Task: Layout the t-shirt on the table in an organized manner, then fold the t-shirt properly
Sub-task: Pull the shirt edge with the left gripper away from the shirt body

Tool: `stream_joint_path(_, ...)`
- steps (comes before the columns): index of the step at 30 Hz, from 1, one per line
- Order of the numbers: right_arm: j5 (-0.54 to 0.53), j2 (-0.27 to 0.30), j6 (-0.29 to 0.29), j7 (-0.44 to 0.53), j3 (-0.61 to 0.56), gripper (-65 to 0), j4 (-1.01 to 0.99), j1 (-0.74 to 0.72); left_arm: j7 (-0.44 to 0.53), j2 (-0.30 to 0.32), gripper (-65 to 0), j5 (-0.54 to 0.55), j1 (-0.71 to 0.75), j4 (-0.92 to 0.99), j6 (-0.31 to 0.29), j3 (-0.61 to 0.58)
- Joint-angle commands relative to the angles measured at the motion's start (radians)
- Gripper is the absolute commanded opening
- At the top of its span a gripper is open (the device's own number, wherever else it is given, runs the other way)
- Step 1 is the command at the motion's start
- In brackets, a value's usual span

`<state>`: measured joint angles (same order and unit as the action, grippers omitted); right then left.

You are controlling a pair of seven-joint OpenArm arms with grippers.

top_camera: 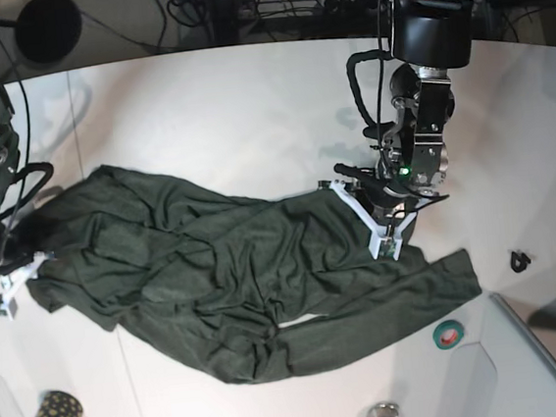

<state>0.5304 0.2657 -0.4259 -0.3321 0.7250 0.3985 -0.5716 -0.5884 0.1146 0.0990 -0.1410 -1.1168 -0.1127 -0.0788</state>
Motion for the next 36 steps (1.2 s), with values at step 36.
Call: stream_joint_path(36,-0.045,-0.371,-0.272,-0.267,-0.405,-44.1,1.488,0.826,-0.083,0.106,-64.0,0.009,0.556,-0.728,-0.003,0.402)
